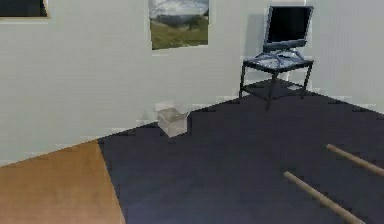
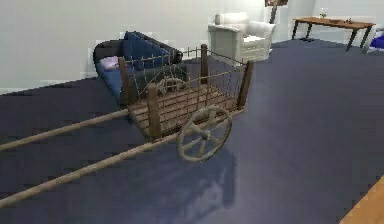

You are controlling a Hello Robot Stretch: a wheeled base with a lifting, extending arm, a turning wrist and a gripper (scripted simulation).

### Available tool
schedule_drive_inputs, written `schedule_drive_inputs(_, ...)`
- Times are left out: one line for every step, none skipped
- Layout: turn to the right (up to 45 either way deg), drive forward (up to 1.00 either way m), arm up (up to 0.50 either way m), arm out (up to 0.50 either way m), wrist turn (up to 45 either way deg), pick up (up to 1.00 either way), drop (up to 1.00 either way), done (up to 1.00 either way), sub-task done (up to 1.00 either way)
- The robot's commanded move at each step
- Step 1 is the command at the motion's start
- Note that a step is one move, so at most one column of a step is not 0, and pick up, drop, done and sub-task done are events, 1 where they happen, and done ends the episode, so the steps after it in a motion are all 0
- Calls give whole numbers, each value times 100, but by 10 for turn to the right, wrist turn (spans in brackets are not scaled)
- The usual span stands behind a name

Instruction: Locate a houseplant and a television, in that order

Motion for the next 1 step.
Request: schedule_drive_inputs(0,100,0,0,0,0,0,0,0)
